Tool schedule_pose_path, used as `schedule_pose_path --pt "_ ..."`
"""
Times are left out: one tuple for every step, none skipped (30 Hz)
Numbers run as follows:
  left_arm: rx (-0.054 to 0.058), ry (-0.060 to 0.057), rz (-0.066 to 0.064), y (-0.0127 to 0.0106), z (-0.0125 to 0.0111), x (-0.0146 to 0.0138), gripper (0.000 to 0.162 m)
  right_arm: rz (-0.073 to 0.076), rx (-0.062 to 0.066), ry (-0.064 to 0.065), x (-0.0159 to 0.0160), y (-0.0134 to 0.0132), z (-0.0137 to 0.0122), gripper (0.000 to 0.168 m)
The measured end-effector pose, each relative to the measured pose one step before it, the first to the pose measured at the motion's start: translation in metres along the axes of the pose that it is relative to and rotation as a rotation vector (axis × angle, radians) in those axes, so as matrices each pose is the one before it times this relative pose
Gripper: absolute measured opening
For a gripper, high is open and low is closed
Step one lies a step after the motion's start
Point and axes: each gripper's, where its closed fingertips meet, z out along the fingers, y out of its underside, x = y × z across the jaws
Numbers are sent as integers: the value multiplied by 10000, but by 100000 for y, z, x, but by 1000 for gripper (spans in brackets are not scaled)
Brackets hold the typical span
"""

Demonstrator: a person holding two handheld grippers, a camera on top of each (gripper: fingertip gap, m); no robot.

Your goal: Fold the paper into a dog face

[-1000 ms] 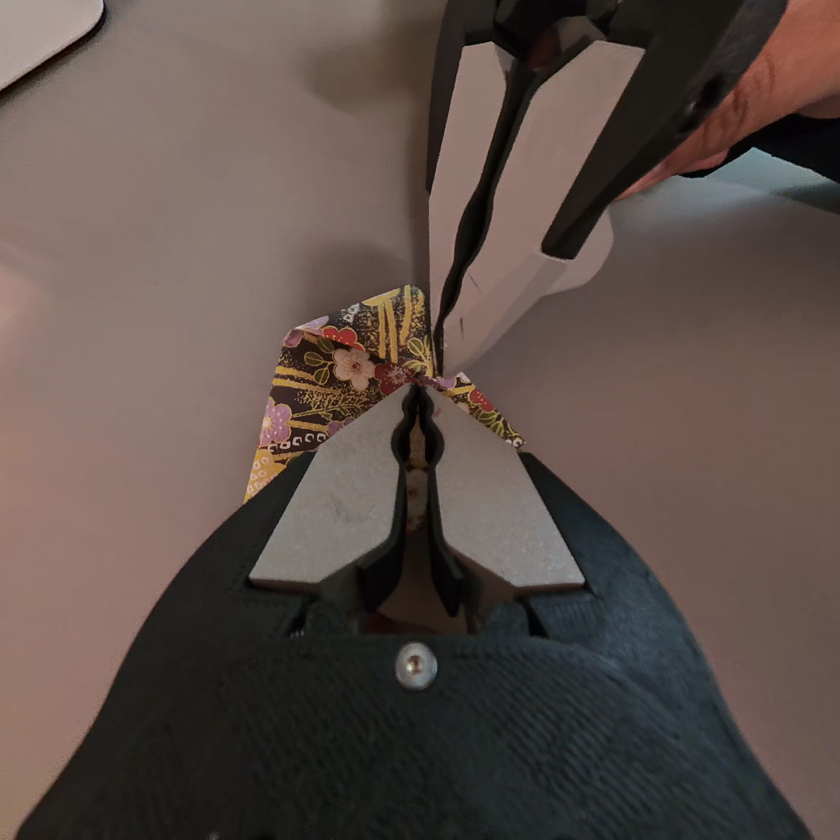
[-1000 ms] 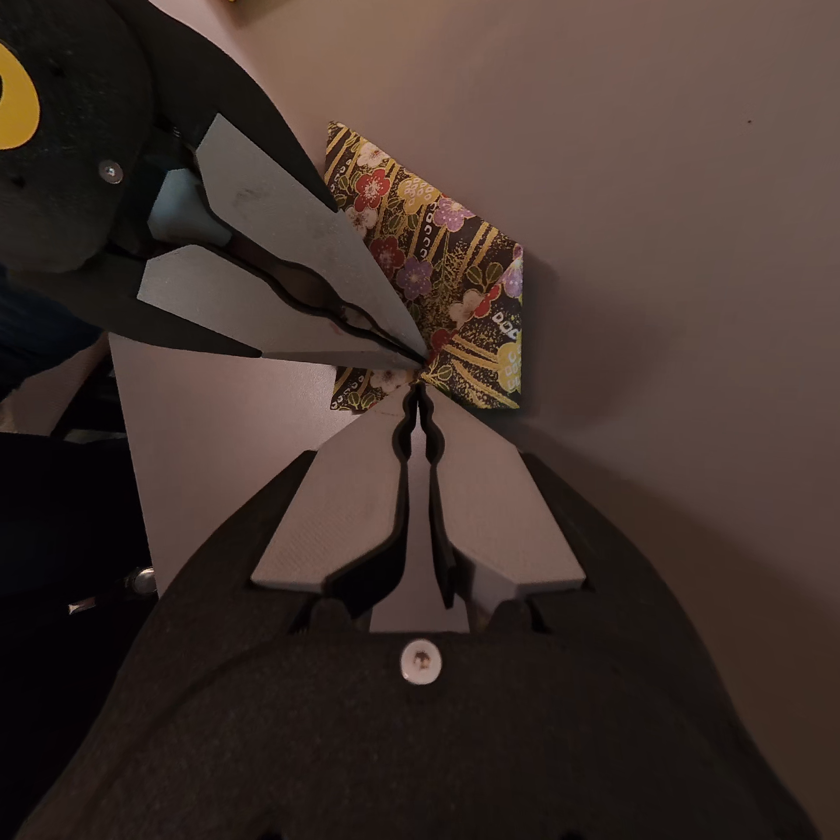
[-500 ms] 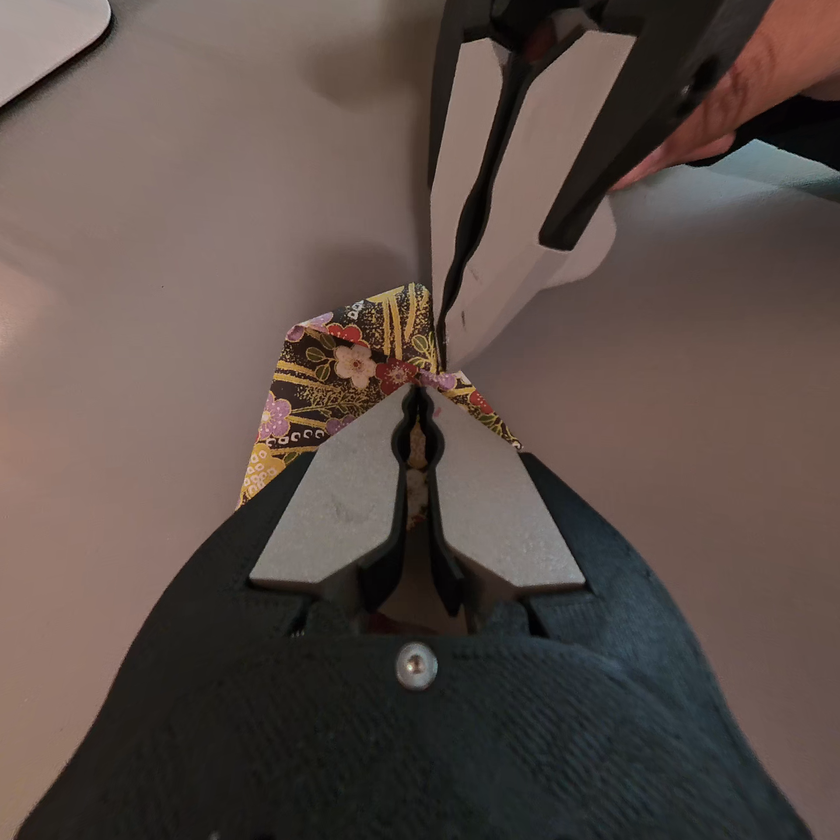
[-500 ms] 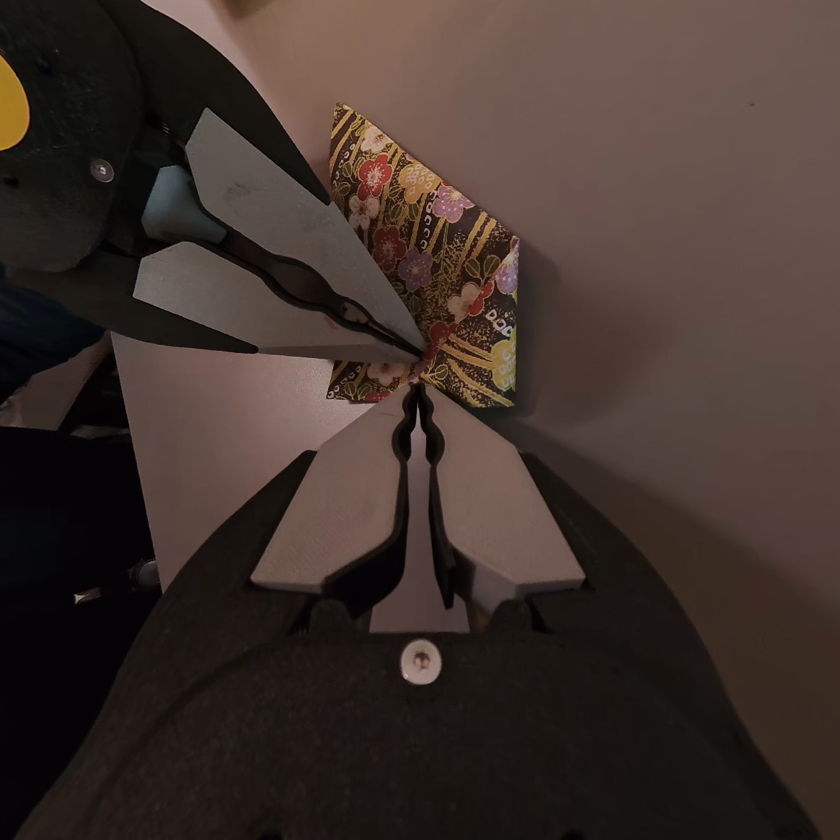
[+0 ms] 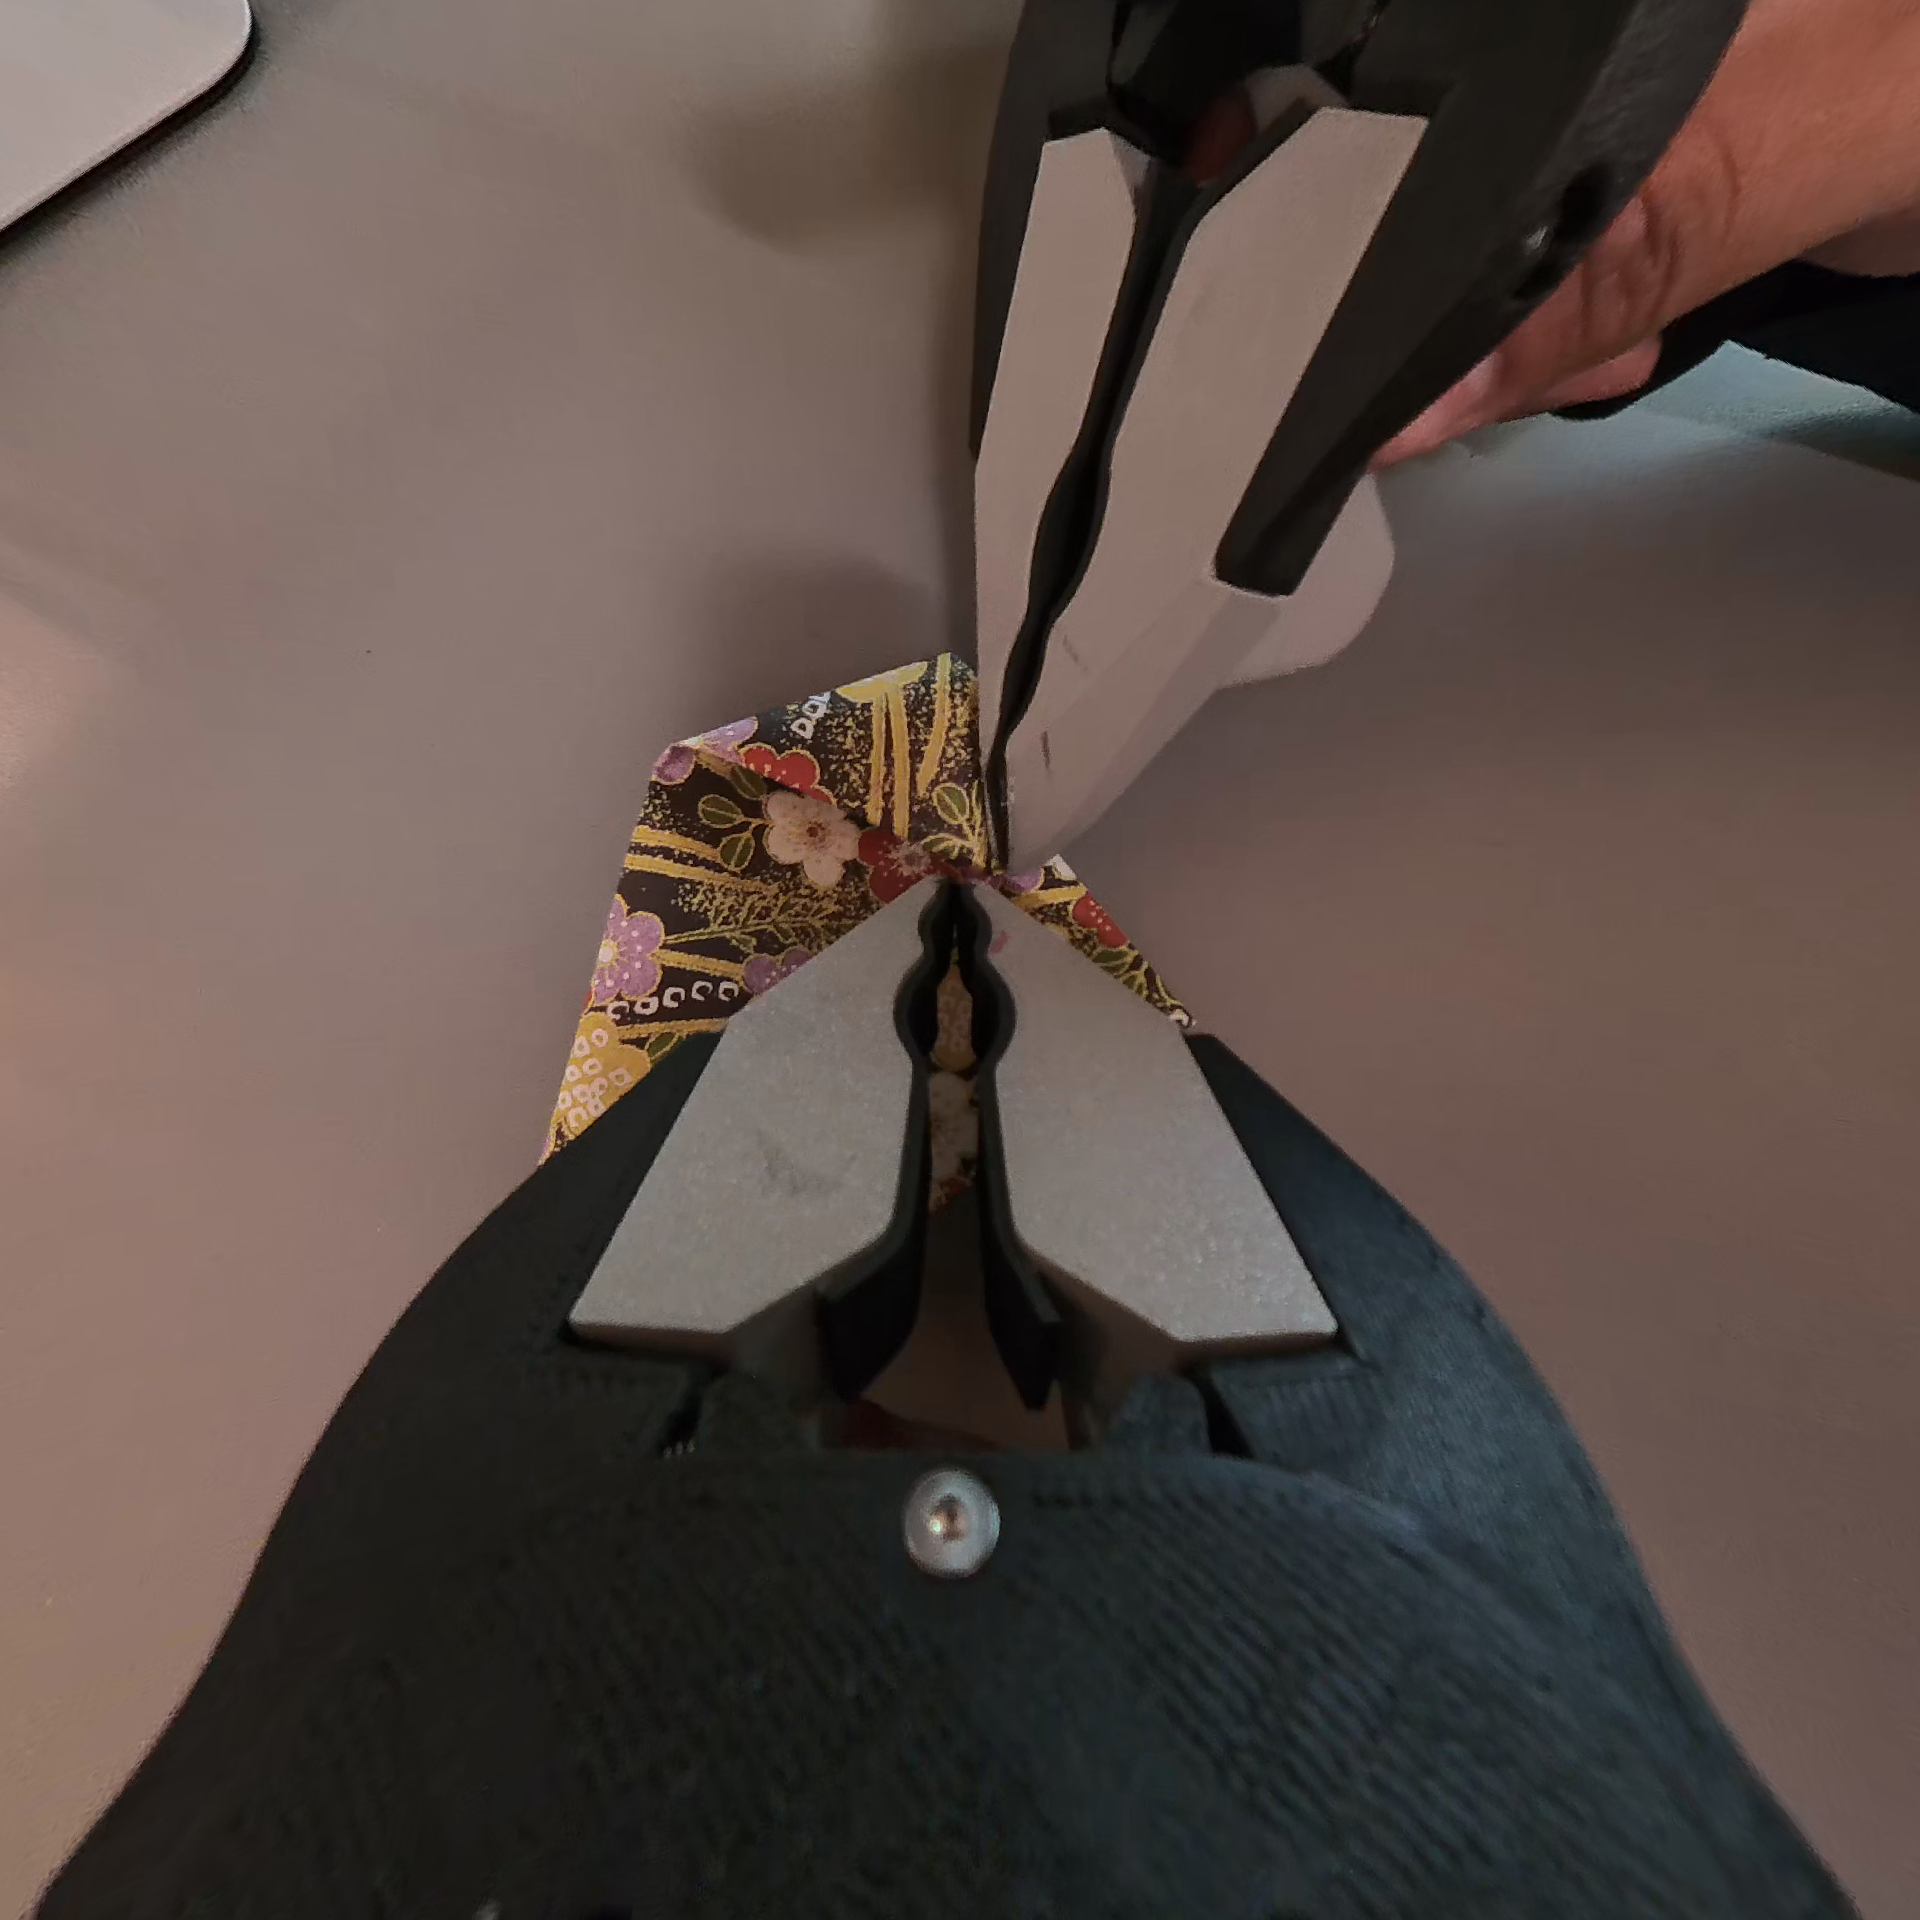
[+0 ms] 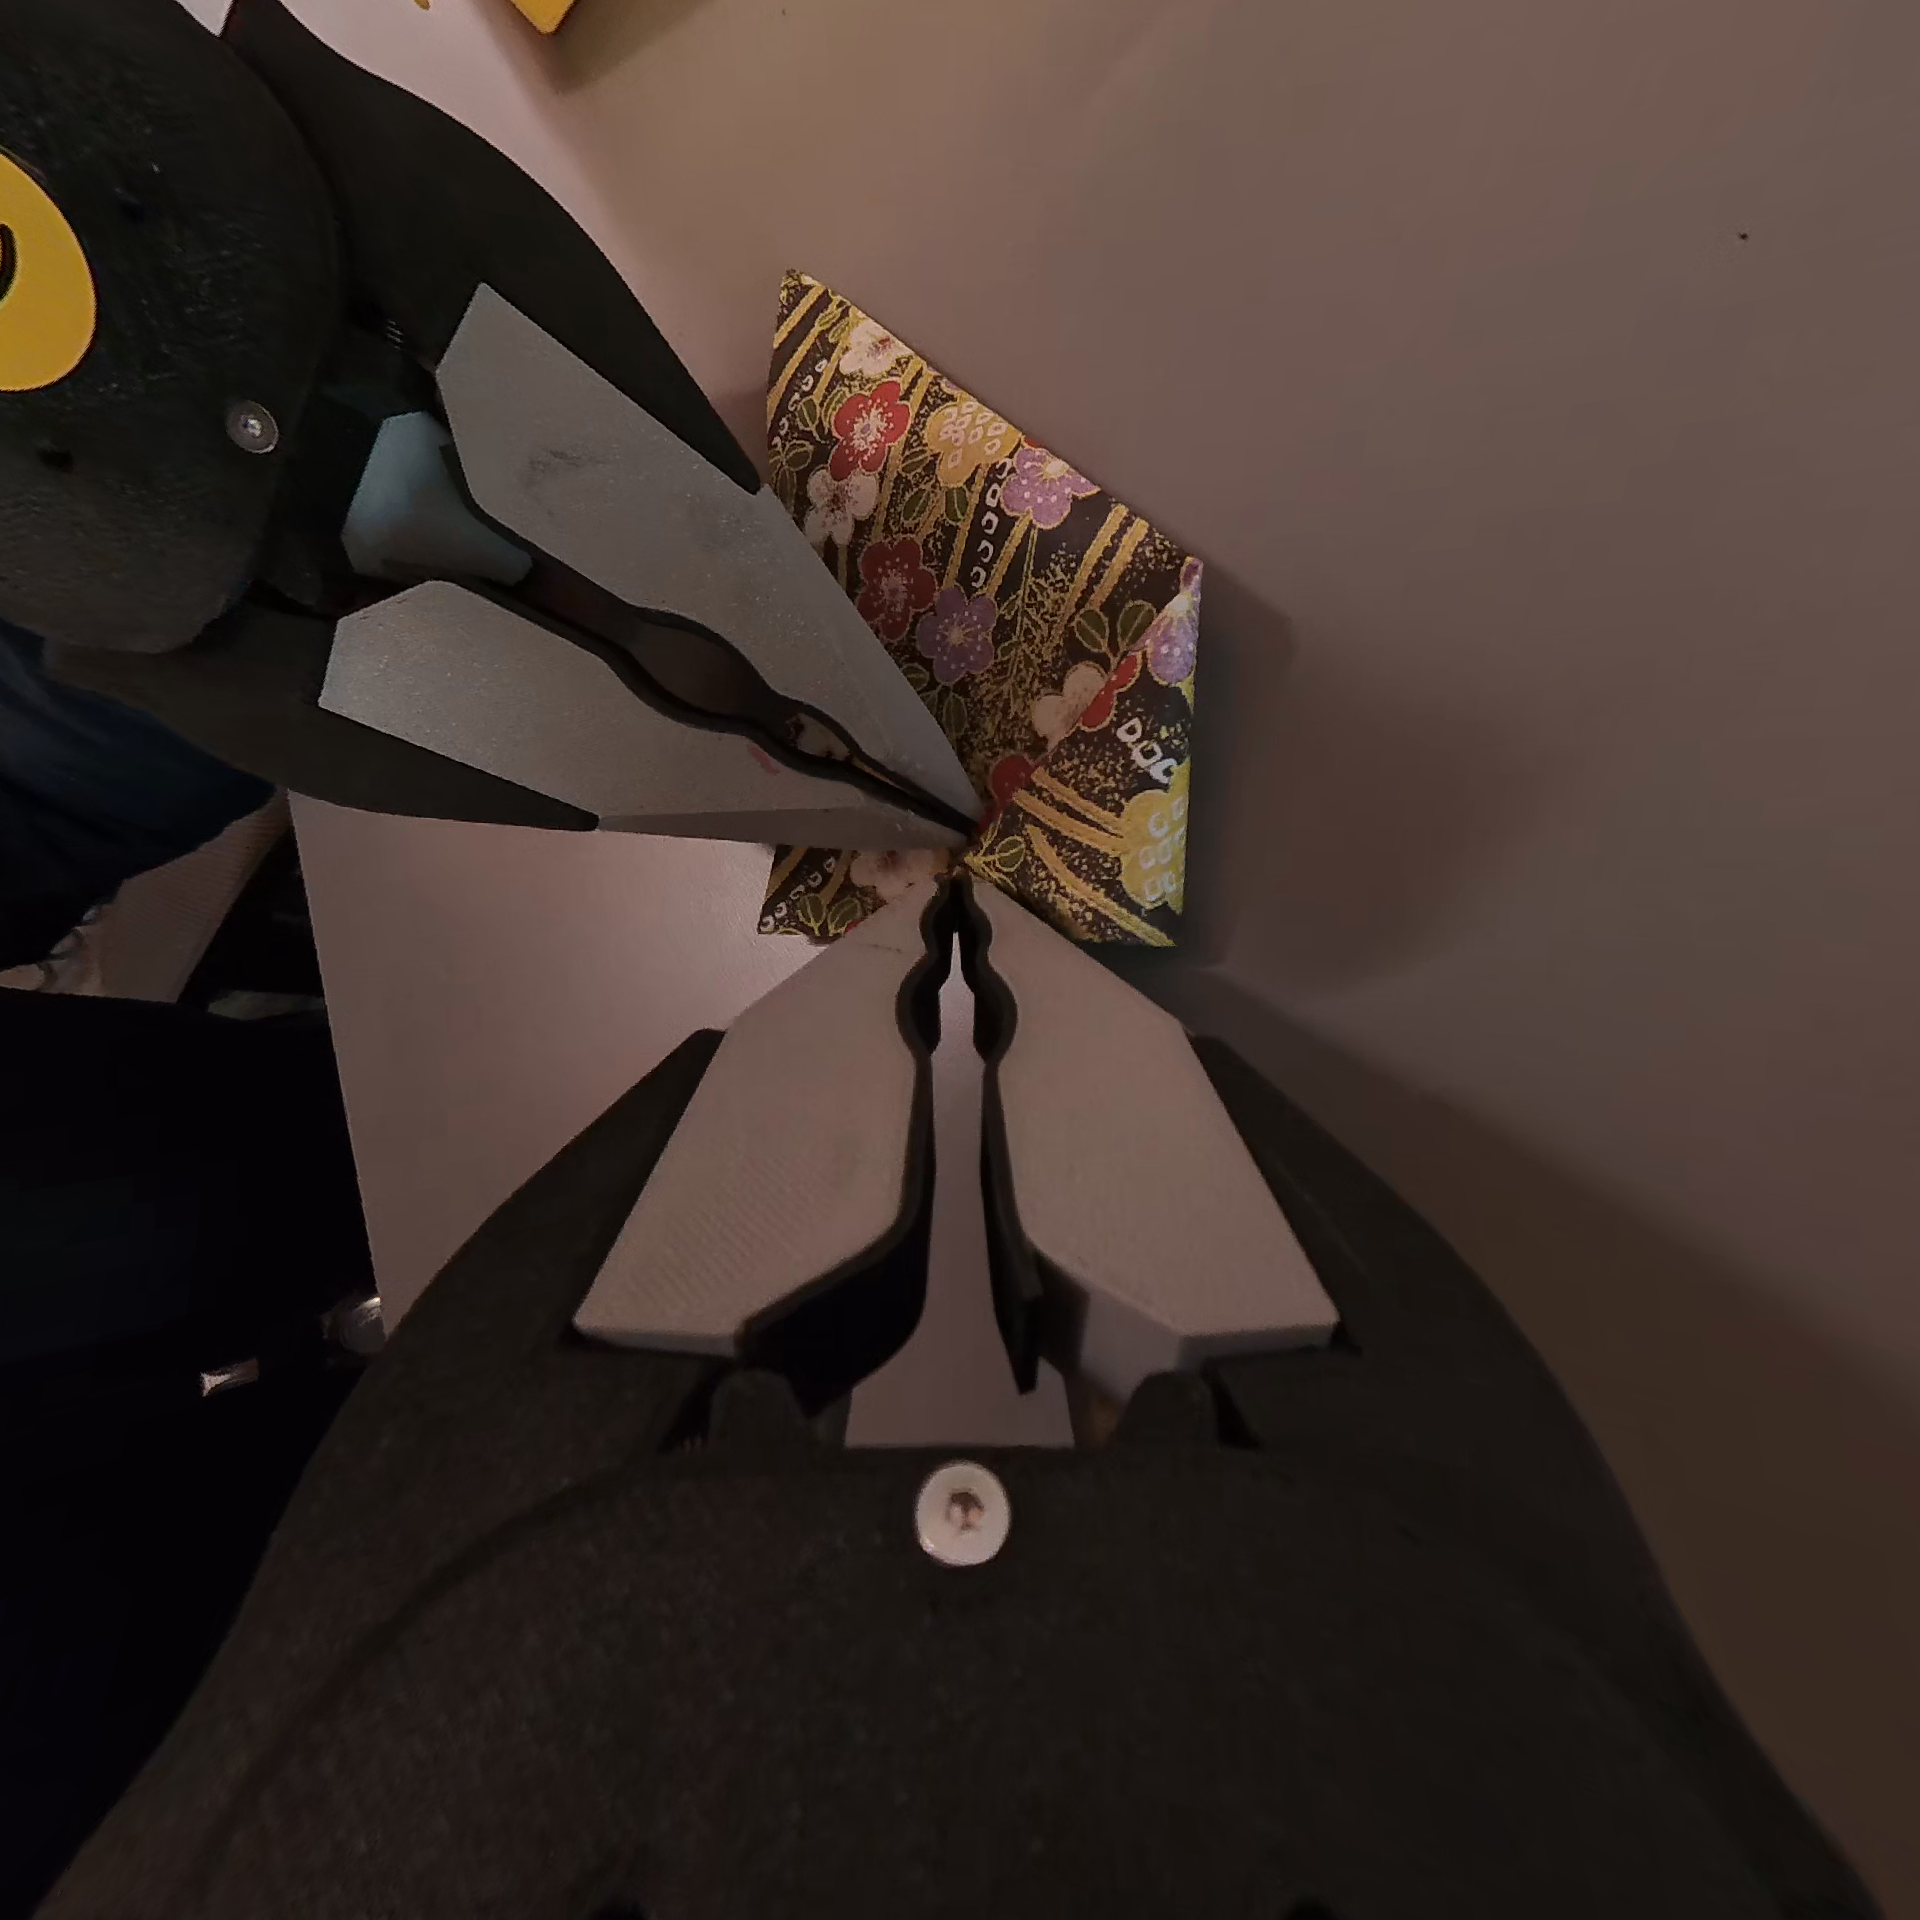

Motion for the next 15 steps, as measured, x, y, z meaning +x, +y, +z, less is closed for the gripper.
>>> schedule_pose_path --pt "0 -6 7 -3 -11 0 0 14 11 -16 -9 -22 27 0" --pt "0 -2 3 0 0 -5 0 18 3 -14 -11 0 -1 0" --pt "0 1 -1 -1 0 1 0 21 9 -18 8 1 8 0" --pt "0 -2 3 0 0 -6 0 36 15 -32 -2 6 3 0" --pt "0 -4 5 4 -5 4 0 63 15 -56 -2 3 14 0" --pt "-2 0 2 2 -1 -2 0 87 17 -79 -9 5 25 0" --pt "-1 2 2 1 -15 5 0 90 26 -87 -4 -9 3 0" --pt "-9 5 16 14 -22 -10 0 85 28 -84 -15 -3 8 0" --pt "-12 10 38 33 -27 6 0 86 21 -70 3 -17 5 0" --pt "-27 13 24 51 -76 -23 0 64 14 -40 7 -6 8 0" --pt "-53 1 -9 103 -123 -102 0 27 5 -9 -1 -5 -6 0" --pt "-33 -55 -28 90 -208 -276 0 3 -4 13 5 -7 1 0" --pt "57 -117 -73 -29 -348 -463 0 -2 1 27 20 -13 10 0" --pt "165 -103 -154 -213 -497 -549 0 4 17 25 36 -30 -1 0" --pt "277 -74 -258 -398 -669 -622 0 26 19 -1 19 -26 -1 0"
